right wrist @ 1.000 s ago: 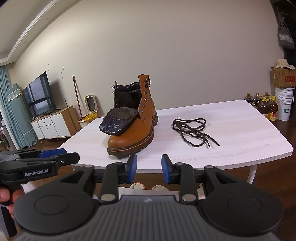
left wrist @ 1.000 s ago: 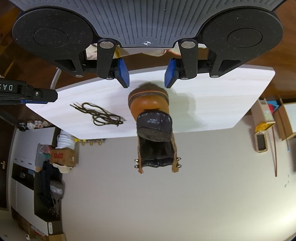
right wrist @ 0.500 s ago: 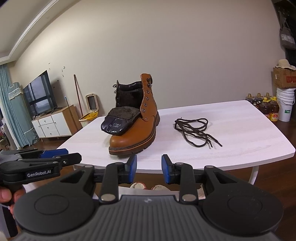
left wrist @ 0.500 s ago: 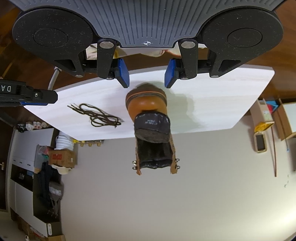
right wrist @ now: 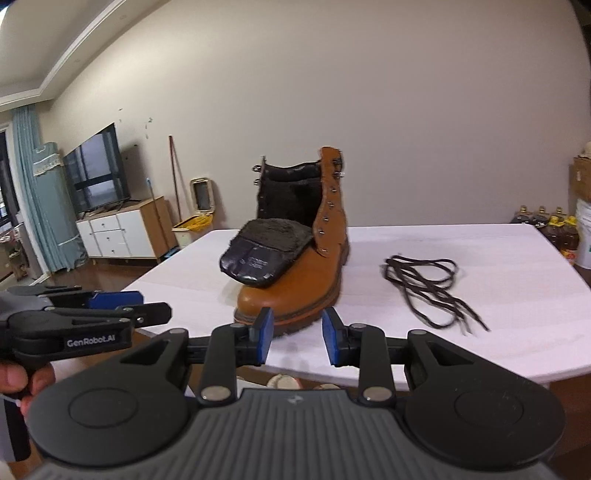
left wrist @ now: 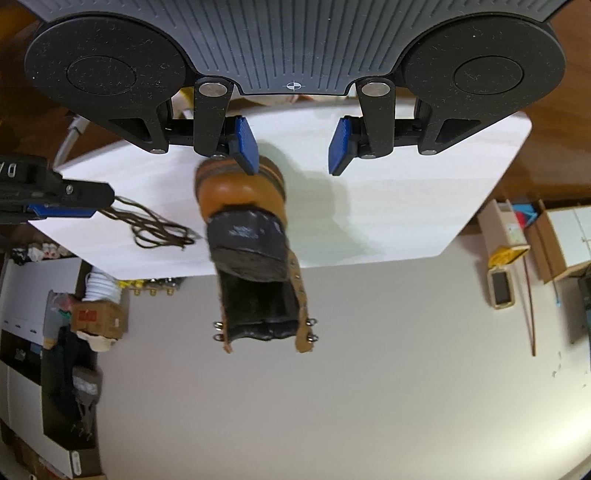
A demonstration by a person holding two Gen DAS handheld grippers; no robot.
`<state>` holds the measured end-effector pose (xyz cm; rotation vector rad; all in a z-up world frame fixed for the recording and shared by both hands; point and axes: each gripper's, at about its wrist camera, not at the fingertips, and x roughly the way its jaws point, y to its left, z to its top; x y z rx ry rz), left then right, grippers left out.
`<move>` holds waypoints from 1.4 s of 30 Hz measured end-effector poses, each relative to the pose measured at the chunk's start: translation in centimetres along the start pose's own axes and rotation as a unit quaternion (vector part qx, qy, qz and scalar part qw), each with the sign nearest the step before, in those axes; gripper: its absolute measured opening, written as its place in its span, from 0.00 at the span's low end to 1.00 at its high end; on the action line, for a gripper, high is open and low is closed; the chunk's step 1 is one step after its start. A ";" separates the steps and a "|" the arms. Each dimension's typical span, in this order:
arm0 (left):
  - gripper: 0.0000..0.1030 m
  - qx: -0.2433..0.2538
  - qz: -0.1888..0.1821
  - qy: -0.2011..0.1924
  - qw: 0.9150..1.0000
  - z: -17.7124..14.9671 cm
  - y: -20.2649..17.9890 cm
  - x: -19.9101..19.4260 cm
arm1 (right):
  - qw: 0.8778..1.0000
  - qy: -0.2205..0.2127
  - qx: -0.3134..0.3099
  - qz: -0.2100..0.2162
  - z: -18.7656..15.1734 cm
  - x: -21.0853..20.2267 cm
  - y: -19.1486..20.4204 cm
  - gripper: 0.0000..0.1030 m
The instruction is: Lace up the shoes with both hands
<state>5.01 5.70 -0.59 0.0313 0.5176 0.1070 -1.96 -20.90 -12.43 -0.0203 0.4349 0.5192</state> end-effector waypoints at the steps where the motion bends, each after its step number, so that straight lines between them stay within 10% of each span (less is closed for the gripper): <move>1: 0.44 0.002 0.001 0.000 1.000 0.2 0.2 0.4 | 1.000 0.003 -0.004 -0.001 0.2 0.6 0.1 0.31; 9: 0.44 0.046 -0.004 0.028 0.999 1.9 1.8 6.3 | 0.999 0.033 -0.020 -0.030 1.6 6.6 -0.9 0.31; 18: 0.44 0.040 -0.098 -0.019 0.994 4.1 2.6 8.5 | 0.998 0.048 -0.027 -0.009 2.4 11.3 -1.5 0.31; 23: 0.44 0.031 -0.101 -0.062 0.992 7.2 2.8 9.3 | 0.998 -0.011 -0.005 0.055 4.7 10.5 -1.9 0.31; 38: 0.44 0.074 -0.036 -0.048 0.996 10.1 0.7 12.0 | 0.998 -0.007 -0.040 0.042 6.0 12.8 -2.0 0.31; 42: 0.44 0.052 -0.082 -0.040 0.994 9.1 1.1 9.9 | 0.999 -0.011 -0.020 0.035 5.5 12.6 -2.9 0.31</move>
